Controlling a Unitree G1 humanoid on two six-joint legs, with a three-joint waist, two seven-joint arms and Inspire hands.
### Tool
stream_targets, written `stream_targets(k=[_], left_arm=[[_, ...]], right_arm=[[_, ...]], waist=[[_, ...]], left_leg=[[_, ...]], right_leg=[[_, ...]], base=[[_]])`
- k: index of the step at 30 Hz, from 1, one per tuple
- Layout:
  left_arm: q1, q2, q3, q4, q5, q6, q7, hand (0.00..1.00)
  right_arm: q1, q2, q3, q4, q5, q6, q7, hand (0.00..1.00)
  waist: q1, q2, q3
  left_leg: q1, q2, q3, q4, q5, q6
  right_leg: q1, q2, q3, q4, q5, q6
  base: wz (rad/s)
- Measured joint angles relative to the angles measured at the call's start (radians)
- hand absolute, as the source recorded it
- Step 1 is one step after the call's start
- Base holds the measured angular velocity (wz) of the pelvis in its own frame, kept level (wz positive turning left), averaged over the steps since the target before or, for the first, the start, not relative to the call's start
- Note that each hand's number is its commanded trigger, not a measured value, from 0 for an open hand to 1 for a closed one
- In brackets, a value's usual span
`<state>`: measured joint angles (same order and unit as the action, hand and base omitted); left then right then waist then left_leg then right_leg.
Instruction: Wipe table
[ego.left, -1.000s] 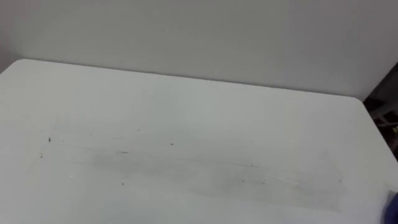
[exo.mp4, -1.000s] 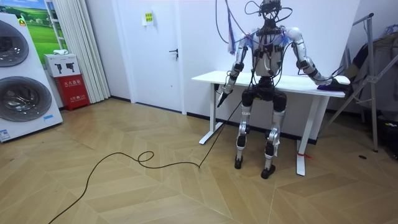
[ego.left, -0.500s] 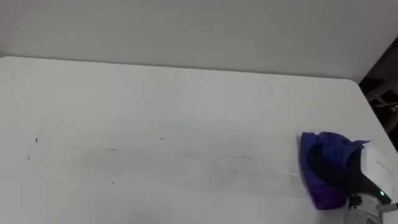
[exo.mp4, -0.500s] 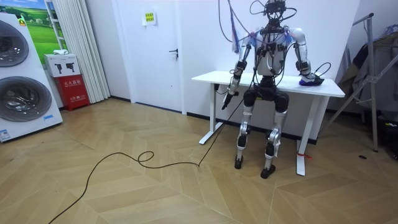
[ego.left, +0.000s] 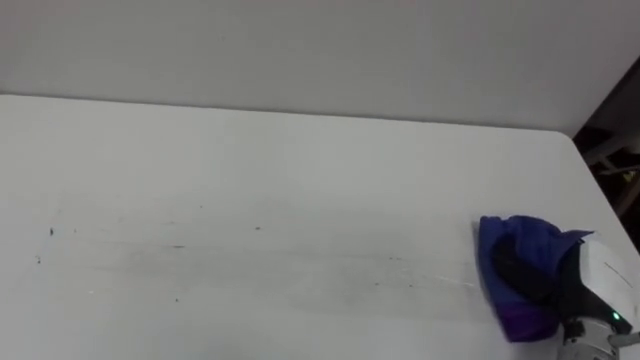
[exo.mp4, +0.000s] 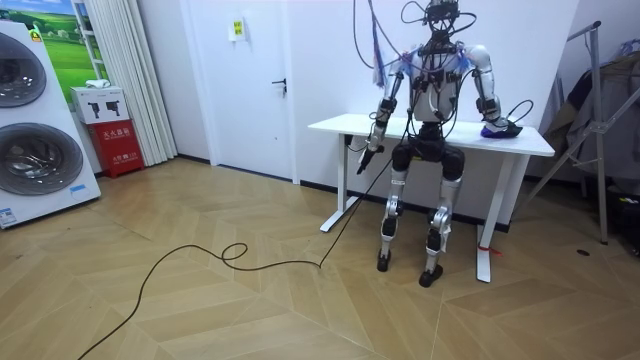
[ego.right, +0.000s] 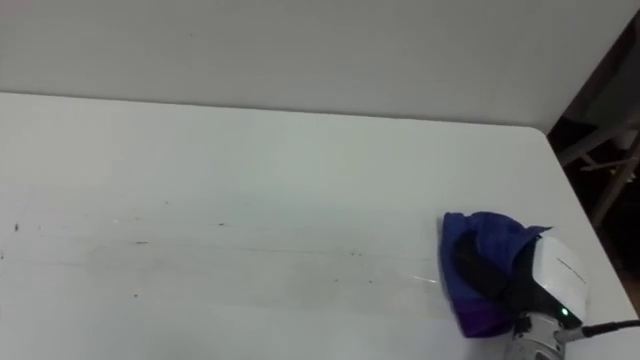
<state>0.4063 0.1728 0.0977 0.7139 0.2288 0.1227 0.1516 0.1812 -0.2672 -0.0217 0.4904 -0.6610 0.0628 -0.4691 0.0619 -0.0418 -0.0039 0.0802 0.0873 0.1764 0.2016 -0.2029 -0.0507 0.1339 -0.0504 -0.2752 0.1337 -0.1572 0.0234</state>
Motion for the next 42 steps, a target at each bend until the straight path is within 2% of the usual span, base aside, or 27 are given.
stream_targets(k=[7, 10, 14, 16, 18, 22, 26, 33, 37, 40, 42], left_arm=[[-0.010, 0.000, 0.000, -0.019, -0.025, 0.000, 0.000, 0.00], [-0.017, 0.000, 0.001, -0.023, -0.051, -0.002, -0.001, 0.00], [-0.026, -0.002, 0.026, -0.023, -0.054, -0.020, -0.009, 0.00], [-0.039, -0.004, 0.047, -0.013, -0.068, -0.021, -0.010, 0.00], [-0.048, -0.004, 0.072, 0.005, -0.073, -0.021, -0.008, 0.00], [-0.057, -0.007, 0.109, 0.019, -0.110, -0.051, -0.008, 0.00], [-0.050, -0.009, 0.139, 0.030, -0.111, -0.058, -0.010, 0.00], [-0.042, -0.010, 0.144, 0.063, -0.112, -0.058, -0.010, 0.00], [-0.046, -0.022, 0.213, 0.100, -0.108, -0.059, -0.010, 0.00], [-0.045, -0.023, 0.243, 0.105, -0.129, -0.059, -0.010, 0.00], [-0.040, -0.023, 0.250, 0.105, -0.139, -0.057, -0.012, 0.00]], right_arm=[[0.014, -0.002, -0.020, -0.079, -0.024, 0.017, 0.076, 0.00], [0.037, -0.002, -0.031, -0.143, -0.020, 0.022, 0.123, 0.00], [0.062, -0.001, -0.062, -0.248, -0.034, 0.021, 0.211, 0.00], [0.074, -0.001, -0.075, -0.314, -0.028, 0.020, 0.237, 0.00], [0.073, -0.002, -0.092, -0.364, -0.006, 0.016, 0.260, 0.00], [0.068, -0.011, -0.160, -0.479, 0.038, -0.008, 0.290, 0.00], [0.034, -0.015, -0.215, -0.519, 0.085, -0.011, 0.298, 0.00], [0.021, -0.016, -0.302, -0.563, 0.108, -0.010, 0.295, 0.00], [0.021, -0.054, -0.372, -0.577, 0.141, -0.010, 0.284, 0.00], [0.016, -0.067, -0.444, -0.571, 0.168, -0.010, 0.238, 0.00], [0.016, -0.073, -0.469, -0.546, 0.189, -0.008, 0.209, 0.00]], waist=[[-0.021, -0.003, -0.0017], [-0.028, -0.003, -0.0024], [-0.031, -0.007, -0.0034], [-0.031, -0.006, 0.0047], [-0.037, -0.008, 0.0056], [-0.048, -0.019, 0.0093], [-0.057, -0.028, 0.0086], [-0.074, -0.035, 0.0047], [-0.089, -0.047, 0.0098], [-0.100, -0.066, 0.0134], [-0.108, -0.073, 0.0117]], left_leg=[[0.003, -0.004, -0.012, 0.003, 0.000, 0.000], [0.003, -0.004, -0.007, -0.002, 0.000, 0.000], [0.004, -0.003, 0.017, -0.015, 0.002, 0.001], [0.009, -0.003, 0.031, -0.018, 0.004, 0.002], [0.011, -0.004, 0.040, -0.024, 0.005, 0.002], [0.014, -0.010, 0.044, -0.037, 0.009, 0.005], [0.017, -0.011, 0.044, -0.034, 0.010, 0.006], [0.020, -0.011, 0.044, -0.035, 0.010, 0.007], [0.020, -0.011, 0.052, -0.036, 0.010, 0.007], [0.019, -0.011, 0.053, -0.036, 0.010, 0.007], [0.018, -0.011, 0.053, -0.035, 0.010, 0.007]], right_leg=[[0.005, -0.001, -0.001, 0.001, 0.000, 0.000], [0.003, -0.002, 0.001, 0.002, -0.001, 0.001], [-0.012, -0.002, 0.028, 0.012, -0.001, 0.001], [-0.023, -0.003, 0.043, 0.021, -0.001, 0.001], [-0.029, -0.004, 0.051, 0.025, -0.001, 0.001], [-0.034, -0.010, 0.052, 0.032, -0.003, 0.005], [-0.034, -0.011, 0.053, 0.034, -0.004, 0.006], [-0.032, -0.011, 0.053, 0.039, -0.004, 0.006], [-0.038, -0.011, 0.059, 0.040, -0.004, 0.006], [-0.039, -0.011, 0.061, 0.037, -0.004, 0.006], [-0.041, -0.012, 0.062, 0.038, -0.004, 0.006]], base=[[0.02], [-0.04], [-0.16], [-0.23], [-0.14], [0.00], [0.00], [0.00], [-0.06], [0.00], [-0.02]])
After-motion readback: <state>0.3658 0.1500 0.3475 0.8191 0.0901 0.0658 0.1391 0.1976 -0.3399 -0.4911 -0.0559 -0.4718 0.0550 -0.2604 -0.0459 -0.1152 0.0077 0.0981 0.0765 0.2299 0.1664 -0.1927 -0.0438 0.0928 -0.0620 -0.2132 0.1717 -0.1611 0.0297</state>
